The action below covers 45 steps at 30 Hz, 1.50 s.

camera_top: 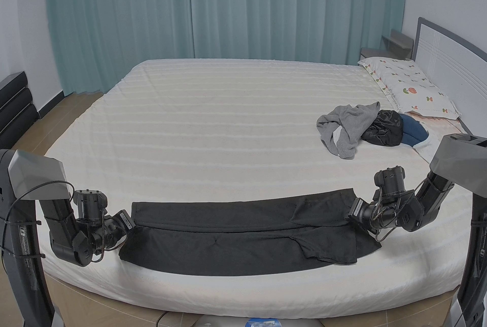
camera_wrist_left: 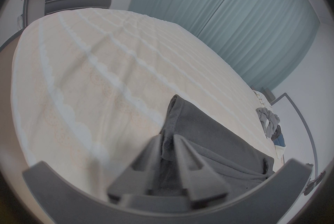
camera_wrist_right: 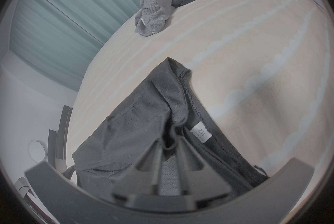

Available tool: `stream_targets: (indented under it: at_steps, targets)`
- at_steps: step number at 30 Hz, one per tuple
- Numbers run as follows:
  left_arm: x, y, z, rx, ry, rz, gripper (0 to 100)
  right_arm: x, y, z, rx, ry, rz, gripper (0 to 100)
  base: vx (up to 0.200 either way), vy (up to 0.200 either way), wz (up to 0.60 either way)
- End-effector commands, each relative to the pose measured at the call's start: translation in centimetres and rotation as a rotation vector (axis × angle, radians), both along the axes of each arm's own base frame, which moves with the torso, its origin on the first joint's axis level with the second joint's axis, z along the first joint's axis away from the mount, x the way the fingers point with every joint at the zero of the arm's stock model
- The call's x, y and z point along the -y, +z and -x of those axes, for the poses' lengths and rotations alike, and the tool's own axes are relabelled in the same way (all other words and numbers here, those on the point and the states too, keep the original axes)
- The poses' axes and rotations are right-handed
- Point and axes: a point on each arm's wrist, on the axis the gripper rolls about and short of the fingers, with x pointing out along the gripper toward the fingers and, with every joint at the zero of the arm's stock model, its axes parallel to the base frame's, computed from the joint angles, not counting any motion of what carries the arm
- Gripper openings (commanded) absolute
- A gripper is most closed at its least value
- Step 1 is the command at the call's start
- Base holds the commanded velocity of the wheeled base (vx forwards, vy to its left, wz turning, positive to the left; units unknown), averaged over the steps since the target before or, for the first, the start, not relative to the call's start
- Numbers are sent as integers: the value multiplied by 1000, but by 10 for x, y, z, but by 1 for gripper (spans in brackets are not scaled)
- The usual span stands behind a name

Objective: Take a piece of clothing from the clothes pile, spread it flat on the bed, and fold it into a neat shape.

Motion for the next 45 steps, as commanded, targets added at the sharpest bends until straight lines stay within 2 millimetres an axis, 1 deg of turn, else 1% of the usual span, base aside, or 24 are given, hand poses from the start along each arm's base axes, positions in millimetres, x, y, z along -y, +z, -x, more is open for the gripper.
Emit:
stream_targets:
  at_steps: [1, 2, 4, 6, 7, 8, 9, 11, 14, 15, 16, 17, 18, 22, 26, 30, 31, 35, 39, 41, 45]
  targets:
    - [0, -1, 1, -6, 1, 1, 100, 0, -2, 0, -6, 1, 0, 100, 0, 0, 0]
    - [-1, 0, 1, -1, 4, 3, 100, 1, 13, -1, 37, -10, -17, 100, 0, 0, 0]
    - [-3, 3, 2, 3, 10, 5, 100, 4, 29, -3, 81, -16, -33, 100, 0, 0, 0]
    - [-3, 3, 2, 3, 10, 5, 100, 4, 29, -3, 81, -16, -33, 100, 0, 0, 0]
    - [-5, 11, 0, 34, 21, 13, 100, 12, 47, -4, 125, -17, -71, 100, 0, 0, 0]
    - [-5, 12, 0, 35, 21, 15, 100, 13, 47, -4, 126, -18, -73, 100, 0, 0, 0]
    - [-8, 18, -3, 62, 37, 33, 100, 19, 55, -8, 151, -23, -91, 100, 0, 0, 0]
    - [-10, 25, -10, 96, 57, 69, 100, 24, 58, -14, 167, -26, -102, 100, 0, 0, 0]
    - [-12, 32, -25, 134, 77, 119, 100, 26, 50, -24, 161, -25, -112, 100, 0, 0, 0]
    - [-12, 32, -30, 132, 82, 130, 100, 25, 44, -29, 158, -20, -116, 100, 0, 0, 0]
    - [-12, 32, -31, 131, 83, 132, 100, 25, 43, -30, 156, -20, -116, 100, 0, 0, 0]
    - [-12, 34, -39, 124, 86, 139, 100, 25, 37, -36, 151, -17, -123, 100, 0, 0, 0]
    - [-12, 34, -42, 118, 88, 143, 100, 24, 33, -39, 146, -19, -132, 100, 0, 0, 0]
    - [-12, 21, -57, 80, 92, 155, 100, 24, 22, -50, 125, -44, -193, 100, 0, 0, 0]
    - [-12, 9, -65, 68, 92, 157, 100, 33, 19, -55, 125, -54, -208, 100, 0, 0, 0]
    - [-9, 5, -66, 59, 83, 156, 100, 35, 16, -58, 124, -55, -216, 100, 0, 0, 0]
    - [-7, 5, -65, 56, 79, 157, 0, 35, 15, -59, 122, -55, -215, 100, 0, 0, 0]
    - [-6, 5, -64, 51, 78, 158, 0, 33, 8, -61, 110, -51, -214, 100, 0, 0, 0]
    - [-6, 6, -67, 63, 80, 158, 0, 33, 7, -65, 117, -51, -215, 100, 0, 0, 0]
    - [-8, 6, -67, 65, 89, 157, 0, 33, 2, -67, 111, -51, -215, 100, 0, 0, 0]
    - [-11, 8, -68, 73, 120, 178, 0, 33, 0, -68, 108, -51, -214, 100, 0, 0, 0]
